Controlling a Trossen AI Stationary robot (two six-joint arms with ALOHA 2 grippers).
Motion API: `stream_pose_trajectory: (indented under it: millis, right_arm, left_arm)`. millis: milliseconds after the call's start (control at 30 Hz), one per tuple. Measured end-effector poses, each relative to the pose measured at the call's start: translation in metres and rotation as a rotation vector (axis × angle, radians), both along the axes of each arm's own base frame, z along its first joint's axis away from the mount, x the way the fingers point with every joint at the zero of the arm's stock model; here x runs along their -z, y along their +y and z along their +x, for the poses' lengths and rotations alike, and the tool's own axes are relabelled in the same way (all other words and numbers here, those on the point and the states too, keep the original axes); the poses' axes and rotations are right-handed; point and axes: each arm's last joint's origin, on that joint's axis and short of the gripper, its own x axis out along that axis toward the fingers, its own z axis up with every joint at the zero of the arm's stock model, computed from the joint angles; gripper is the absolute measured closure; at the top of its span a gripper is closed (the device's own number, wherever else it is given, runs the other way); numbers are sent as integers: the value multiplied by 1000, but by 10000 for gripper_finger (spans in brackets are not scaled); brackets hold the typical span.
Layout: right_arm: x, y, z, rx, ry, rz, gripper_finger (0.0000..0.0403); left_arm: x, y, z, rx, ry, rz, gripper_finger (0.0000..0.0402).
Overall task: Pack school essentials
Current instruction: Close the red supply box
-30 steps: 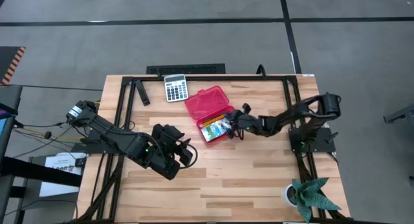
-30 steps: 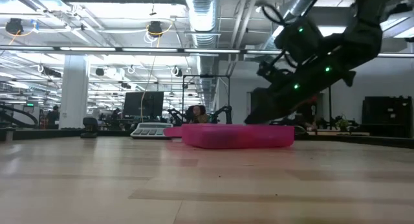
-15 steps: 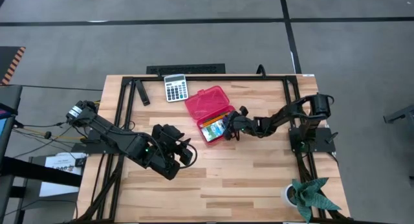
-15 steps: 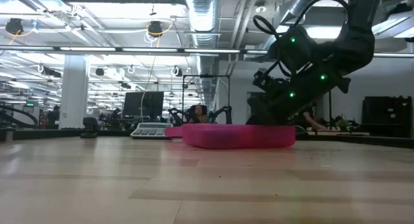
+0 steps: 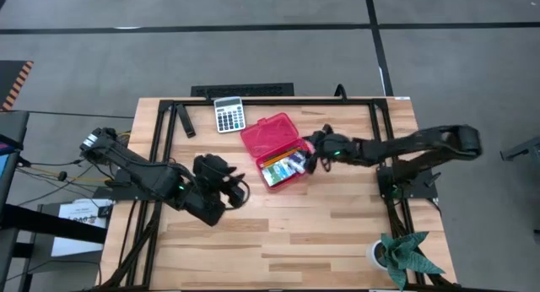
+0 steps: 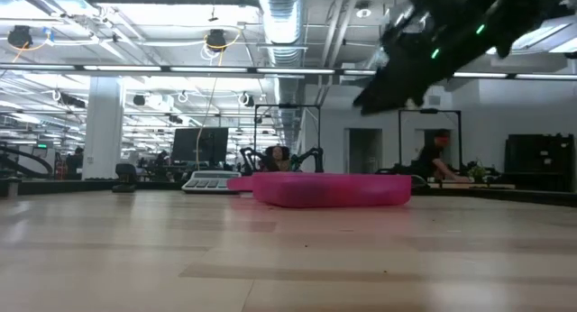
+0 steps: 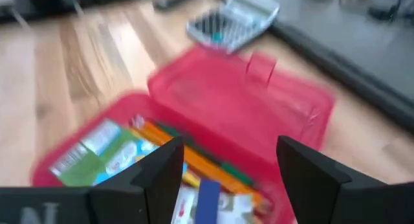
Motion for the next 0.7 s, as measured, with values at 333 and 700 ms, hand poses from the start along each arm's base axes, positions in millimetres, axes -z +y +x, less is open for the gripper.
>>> stream_pose_trajectory:
  millis: [333, 700]
  right_arm:
    - [-124, 13, -106, -41, -249, -176, 148]
    - [-149, 27, -219, 33, -579, -69, 148]
  left_arm:
    - [-87, 35, -74, 126, -266, 181, 251]
    - [-105, 67, -130, 229, -244, 243, 250]
